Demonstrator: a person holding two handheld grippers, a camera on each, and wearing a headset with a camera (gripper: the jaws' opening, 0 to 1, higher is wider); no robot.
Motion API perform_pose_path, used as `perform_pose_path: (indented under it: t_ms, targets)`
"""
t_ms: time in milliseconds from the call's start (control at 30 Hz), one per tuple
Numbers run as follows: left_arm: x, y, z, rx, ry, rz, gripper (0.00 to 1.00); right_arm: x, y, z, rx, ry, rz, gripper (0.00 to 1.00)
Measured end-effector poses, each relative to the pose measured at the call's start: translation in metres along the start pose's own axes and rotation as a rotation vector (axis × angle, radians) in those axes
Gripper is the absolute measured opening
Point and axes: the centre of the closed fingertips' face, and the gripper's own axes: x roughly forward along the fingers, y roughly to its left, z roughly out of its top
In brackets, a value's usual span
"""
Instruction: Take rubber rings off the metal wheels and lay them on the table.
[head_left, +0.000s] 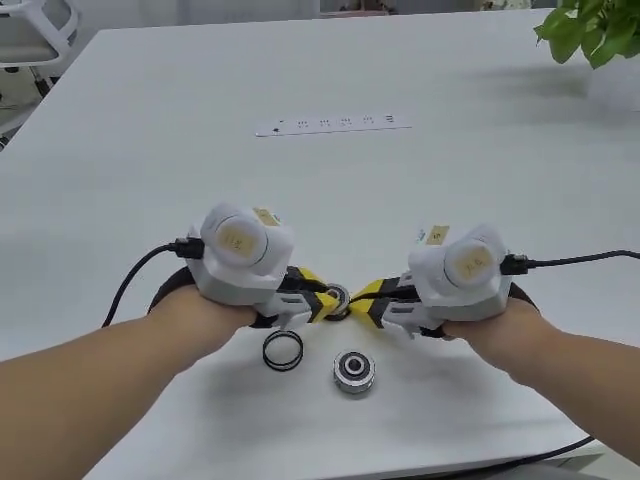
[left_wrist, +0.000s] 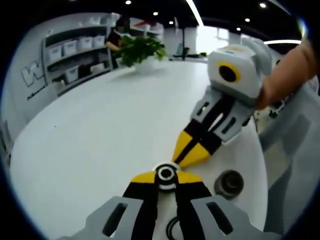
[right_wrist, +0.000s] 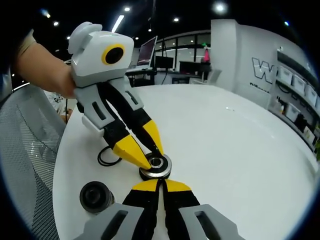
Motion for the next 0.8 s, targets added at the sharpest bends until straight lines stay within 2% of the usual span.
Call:
perform_pose_path:
  t_ms: [67,167,367,467,600,667,800]
  targets:
    - [0.0000,0.0000,0.0001,0.000,0.000,0.000,0.12,0.0000,0.0008,-0.0004,0.059,-0.014,0.021,0.02]
    - [0.0000,0.0000,0.0001,-0.001,-0.002,0.000,0.12,-0.0004,-0.0012,-0.0022,0.072,-0.021,0.017,0.11]
    - [-0.0002,-0.0002,0.0004,-0.004,-0.003,-0.001,0.12,0.0013,0.0022,-0.0014,0.086,-0.021,0.035,0.07]
    - [-0.0004,-0.0003,0.0003,-0.005,-0.004,0.000,0.12,0.0013,0.0011,-0.0027,0.157,-0.022,0.041,0.06]
    - [-0.0005,-0.0005,0.0004,-0.005,-0.003,0.003,0.12,0.0018,0.0059,-0.0024,0.188,-0.021,0.065,0.03]
    - [-0.0006,-0.0005,0.0003,-0.006,-0.004,0.005,0.12,0.0006,0.0041,-0.0030,0.181,-0.016,0.050,0.01]
    - [-0.0007,-0.0005,0.0002,-0.001,-0.003,0.006,0.12,0.0000,0.0016,-0.0040,0.242,-0.025,0.047,0.00]
